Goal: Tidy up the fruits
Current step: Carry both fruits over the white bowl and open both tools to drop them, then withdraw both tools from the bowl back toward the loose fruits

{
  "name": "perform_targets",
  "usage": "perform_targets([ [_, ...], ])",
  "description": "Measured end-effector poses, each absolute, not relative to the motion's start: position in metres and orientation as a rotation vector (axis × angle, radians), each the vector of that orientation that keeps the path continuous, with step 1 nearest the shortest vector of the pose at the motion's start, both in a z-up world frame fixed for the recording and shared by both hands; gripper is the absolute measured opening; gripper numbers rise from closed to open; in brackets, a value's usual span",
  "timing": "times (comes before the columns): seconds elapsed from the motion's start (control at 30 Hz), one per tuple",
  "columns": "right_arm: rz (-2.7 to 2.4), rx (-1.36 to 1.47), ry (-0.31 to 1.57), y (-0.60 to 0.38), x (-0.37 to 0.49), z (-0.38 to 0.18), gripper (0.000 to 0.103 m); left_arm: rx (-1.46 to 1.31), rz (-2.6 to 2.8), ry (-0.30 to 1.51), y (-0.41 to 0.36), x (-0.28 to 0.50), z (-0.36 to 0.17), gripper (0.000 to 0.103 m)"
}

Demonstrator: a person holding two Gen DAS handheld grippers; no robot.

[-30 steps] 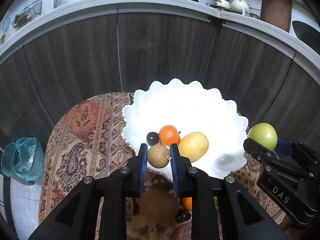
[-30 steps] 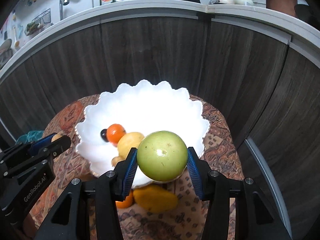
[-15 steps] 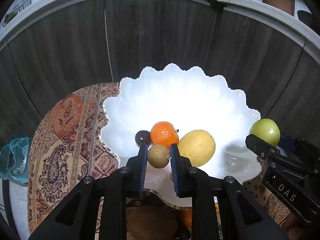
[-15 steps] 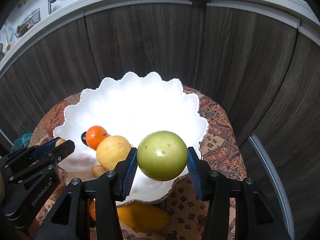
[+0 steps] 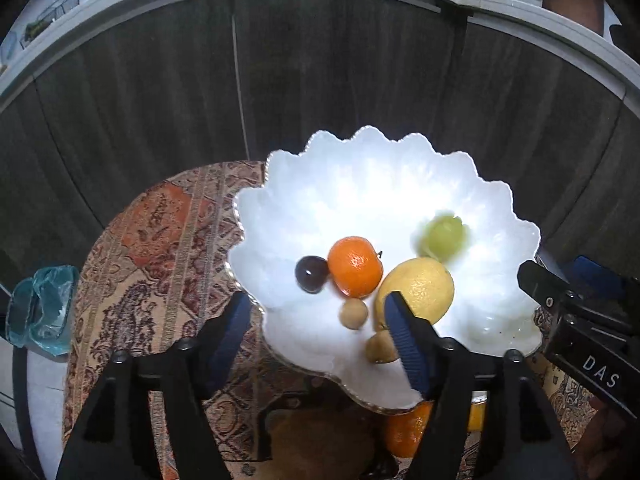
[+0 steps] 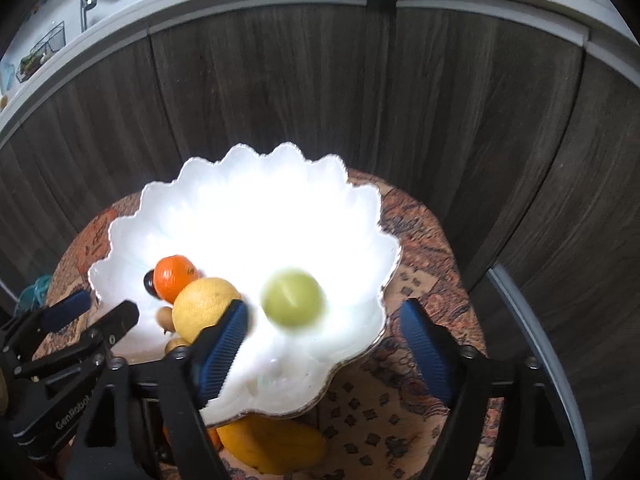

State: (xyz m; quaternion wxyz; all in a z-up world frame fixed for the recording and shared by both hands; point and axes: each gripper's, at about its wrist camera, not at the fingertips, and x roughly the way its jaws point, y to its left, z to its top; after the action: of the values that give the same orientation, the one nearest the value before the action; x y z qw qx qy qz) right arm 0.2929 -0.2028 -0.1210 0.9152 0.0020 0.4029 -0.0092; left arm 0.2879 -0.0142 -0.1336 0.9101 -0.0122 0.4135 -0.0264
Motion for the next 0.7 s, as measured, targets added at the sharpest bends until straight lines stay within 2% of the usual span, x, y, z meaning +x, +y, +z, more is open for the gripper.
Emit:
perform_targets([
  [0.2, -0.024, -0.002, 0.82, -0.202, 0.288, -0.115, 0.08, -0.023, -0.029, 0.832, -0.01, 0.28, -0.126, 0.084],
  [0.7, -0.026, -0.021, 0.785, -0.2, 0.253, -0.095, 0.08, -0.008, -0.007, 0.799, -0.005, 0.243, -0.103, 0.086],
])
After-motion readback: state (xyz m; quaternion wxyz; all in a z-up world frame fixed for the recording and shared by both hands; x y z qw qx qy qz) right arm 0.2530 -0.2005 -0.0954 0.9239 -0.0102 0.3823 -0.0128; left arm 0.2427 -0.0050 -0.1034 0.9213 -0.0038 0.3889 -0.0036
